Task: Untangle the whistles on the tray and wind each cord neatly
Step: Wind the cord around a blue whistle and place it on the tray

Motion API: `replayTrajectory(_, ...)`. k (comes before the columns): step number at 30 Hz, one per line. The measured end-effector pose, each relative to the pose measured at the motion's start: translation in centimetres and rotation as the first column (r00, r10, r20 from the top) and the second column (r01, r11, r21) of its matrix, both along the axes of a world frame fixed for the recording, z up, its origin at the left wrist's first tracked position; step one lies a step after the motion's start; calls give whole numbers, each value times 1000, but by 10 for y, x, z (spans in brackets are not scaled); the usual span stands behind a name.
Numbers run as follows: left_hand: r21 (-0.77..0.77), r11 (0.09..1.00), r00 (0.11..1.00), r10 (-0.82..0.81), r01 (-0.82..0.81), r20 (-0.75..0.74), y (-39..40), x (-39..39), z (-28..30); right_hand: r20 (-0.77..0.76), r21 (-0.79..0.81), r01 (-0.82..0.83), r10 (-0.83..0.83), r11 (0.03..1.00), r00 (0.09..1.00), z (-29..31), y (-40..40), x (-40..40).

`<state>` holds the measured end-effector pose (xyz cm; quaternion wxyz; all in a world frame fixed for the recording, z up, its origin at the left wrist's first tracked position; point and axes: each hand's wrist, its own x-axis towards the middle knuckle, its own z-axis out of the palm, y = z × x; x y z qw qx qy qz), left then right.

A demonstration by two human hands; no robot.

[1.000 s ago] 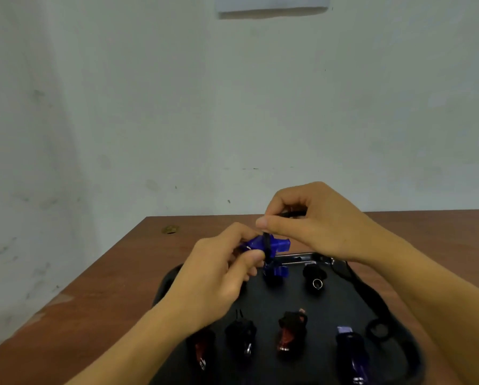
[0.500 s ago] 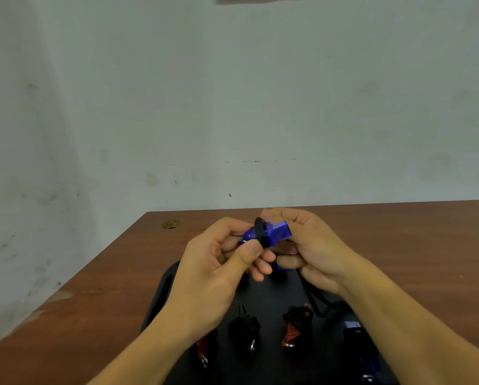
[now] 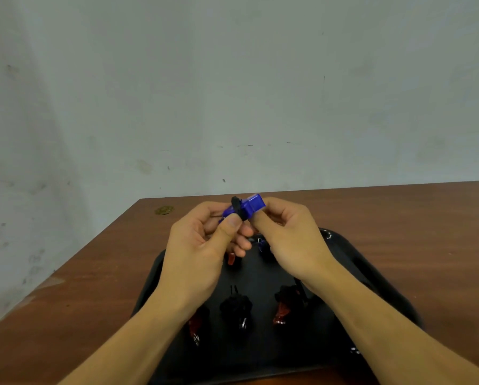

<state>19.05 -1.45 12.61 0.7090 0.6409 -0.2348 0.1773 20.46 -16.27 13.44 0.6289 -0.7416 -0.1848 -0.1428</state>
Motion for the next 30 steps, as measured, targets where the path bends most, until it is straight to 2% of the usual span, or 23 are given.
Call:
replayTrajectory(12,91,986,990,136,-139,42,4,4,0,63,-52,45,-41,998,997,-3,7,-2)
replayTrajectory(21,66,993,995,95,-95,7,3,3,0,91,-88,37,-29,995,995,-6,3,-2)
replayTrajectory(25,69,990,992,124,-123,-3,5,3,0,121,-163,51,-32,985,992,-9,3,-2)
replayTrajectory(27,107,979,985,175,-175,9,7,4,0,154,-227,57,-22,972,988,-9,3,-3)
replayTrajectory(30,244,924,955,287,-295,70,12,7,-2,220,-313,82,-12,946,975,-7,3,-6)
